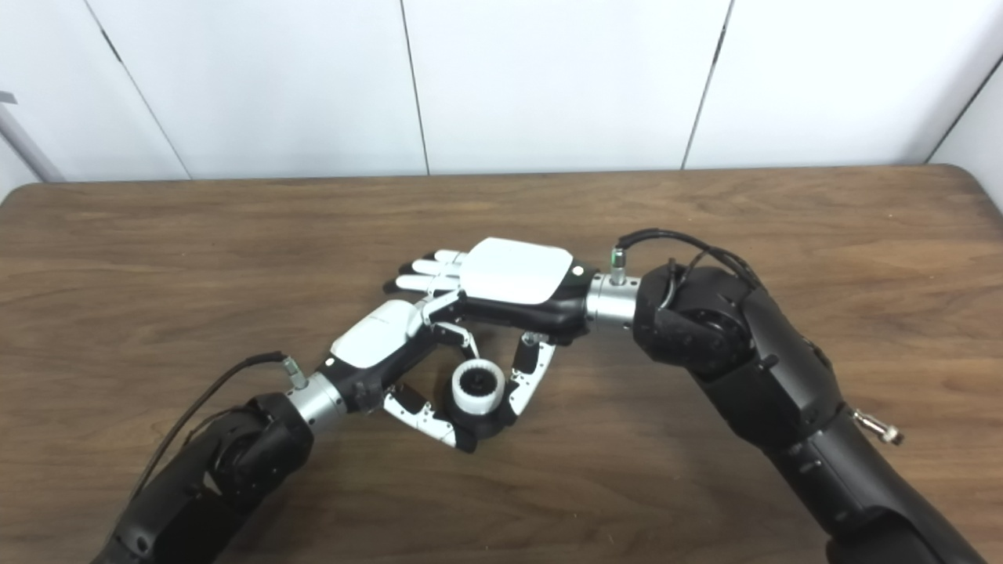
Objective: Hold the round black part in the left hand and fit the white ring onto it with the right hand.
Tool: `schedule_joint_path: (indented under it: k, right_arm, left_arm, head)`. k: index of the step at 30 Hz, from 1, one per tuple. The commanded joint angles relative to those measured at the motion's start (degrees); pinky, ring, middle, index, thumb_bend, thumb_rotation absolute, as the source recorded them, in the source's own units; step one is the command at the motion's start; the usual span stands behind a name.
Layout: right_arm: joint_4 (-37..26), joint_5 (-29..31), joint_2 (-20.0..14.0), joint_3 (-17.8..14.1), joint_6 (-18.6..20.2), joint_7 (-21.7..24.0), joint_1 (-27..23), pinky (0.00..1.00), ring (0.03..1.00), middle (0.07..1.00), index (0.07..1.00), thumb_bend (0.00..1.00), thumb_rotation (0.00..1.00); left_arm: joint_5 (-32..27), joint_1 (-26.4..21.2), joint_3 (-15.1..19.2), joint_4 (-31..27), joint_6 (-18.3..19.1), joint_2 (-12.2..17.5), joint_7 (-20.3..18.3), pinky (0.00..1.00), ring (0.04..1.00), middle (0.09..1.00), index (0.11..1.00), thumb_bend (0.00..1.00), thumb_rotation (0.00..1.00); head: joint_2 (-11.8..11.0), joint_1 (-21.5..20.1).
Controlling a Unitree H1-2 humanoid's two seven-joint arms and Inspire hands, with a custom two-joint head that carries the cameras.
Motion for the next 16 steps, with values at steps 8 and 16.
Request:
schedule_joint_path:
  k: [8,16]
  right_arm:
    - [-1.67,0.59,1.39,-3.38,-0.98,-4.22,-4.02,1.00,1.000,1.000,0.867,1.00,0.28]
    - [-0.74,0.41,2.29,-4.52,-1.34,-5.85,-4.70,0.97,1.000,1.000,0.865,1.00,0.28]
  left_arm:
    - [4.58,-0.14,-1.47,4.19,-2.39,1.82,-2.13,1.00,1.000,0.896,0.487,0.52,0.07]
    - [7.38,-1.39,-3.24,4.71,0.56,3.54,-6.14,1.00,1.000,1.000,0.936,1.00,0.35]
  head:
    - [-0.25,-0.44]
    - [-0.61,-0.21]
